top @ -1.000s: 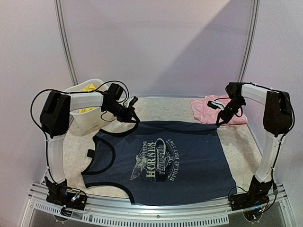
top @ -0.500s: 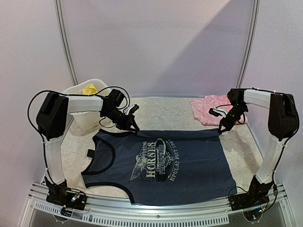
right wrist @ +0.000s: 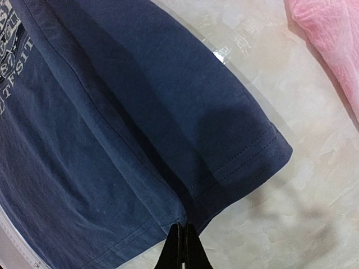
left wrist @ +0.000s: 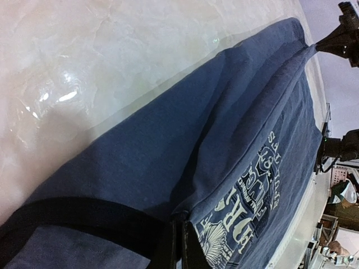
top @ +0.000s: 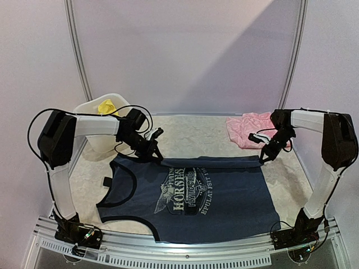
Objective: Fold and stack the mixed laundry pile
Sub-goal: Fold the flattened tank top at the center of the board.
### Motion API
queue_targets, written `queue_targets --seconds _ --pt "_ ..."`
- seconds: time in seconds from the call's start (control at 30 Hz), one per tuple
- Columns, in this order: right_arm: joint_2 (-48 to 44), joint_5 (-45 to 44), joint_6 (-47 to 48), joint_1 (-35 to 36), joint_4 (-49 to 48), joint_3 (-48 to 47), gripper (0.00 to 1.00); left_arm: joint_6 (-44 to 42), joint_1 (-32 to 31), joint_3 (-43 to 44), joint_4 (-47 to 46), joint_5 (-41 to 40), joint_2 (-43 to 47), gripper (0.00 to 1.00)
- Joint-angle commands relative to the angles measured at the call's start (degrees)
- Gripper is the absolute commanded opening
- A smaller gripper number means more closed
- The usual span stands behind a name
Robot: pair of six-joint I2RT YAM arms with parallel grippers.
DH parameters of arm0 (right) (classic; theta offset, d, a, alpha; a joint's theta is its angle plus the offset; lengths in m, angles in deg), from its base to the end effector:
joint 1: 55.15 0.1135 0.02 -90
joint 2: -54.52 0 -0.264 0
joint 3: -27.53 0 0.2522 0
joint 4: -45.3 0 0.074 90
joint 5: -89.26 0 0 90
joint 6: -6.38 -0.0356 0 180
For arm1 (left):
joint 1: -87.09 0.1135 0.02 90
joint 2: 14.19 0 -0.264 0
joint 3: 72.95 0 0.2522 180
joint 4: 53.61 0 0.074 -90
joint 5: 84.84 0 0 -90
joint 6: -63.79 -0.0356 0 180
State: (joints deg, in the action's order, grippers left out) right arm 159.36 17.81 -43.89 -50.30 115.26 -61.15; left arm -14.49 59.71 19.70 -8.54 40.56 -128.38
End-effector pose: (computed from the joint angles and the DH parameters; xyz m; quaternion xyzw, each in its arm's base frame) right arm 0.3350 0.0398 0.1910 -0.3792 0.9106 0.1437 0.0802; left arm 0.3490 -0.2040 0.1672 0.1881 0.9158 -0.3452 0.0823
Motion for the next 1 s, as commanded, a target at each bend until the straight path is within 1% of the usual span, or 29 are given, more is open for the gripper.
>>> queue_targets --seconds 0.0,0.6,0.67,0.83,0.97 --pt "-1.17 -0.04 -0.06 0.57 -1.10 1.63 0.00 -1.46 -0.71 -1.02 1.75 0.18 1.32 0.00" --pt "-1.67 -1.14 -0.20 1.23 -2.75 5.53 0.01 -2.58 -1.01 -2.85 6.83 -1.78 1.77 0.00" --pt "-1.58 -1.14 -0.17 1.32 -3.09 6.07 0.03 -2.74 -1.01 -2.87 7.70 -2.04 1.25 0.04" --pt "-1.40 -1.14 -0.17 1.40 -3.37 6.87 0.15 -3.05 -1.48 -2.16 9.43 -3.40 1.08 0.26" --pt "-2.14 -0.06 0.78 1.41 -0.13 6.01 0.22 -3.90 -1.73 -0.21 13.07 -5.31 4.15 0.34"
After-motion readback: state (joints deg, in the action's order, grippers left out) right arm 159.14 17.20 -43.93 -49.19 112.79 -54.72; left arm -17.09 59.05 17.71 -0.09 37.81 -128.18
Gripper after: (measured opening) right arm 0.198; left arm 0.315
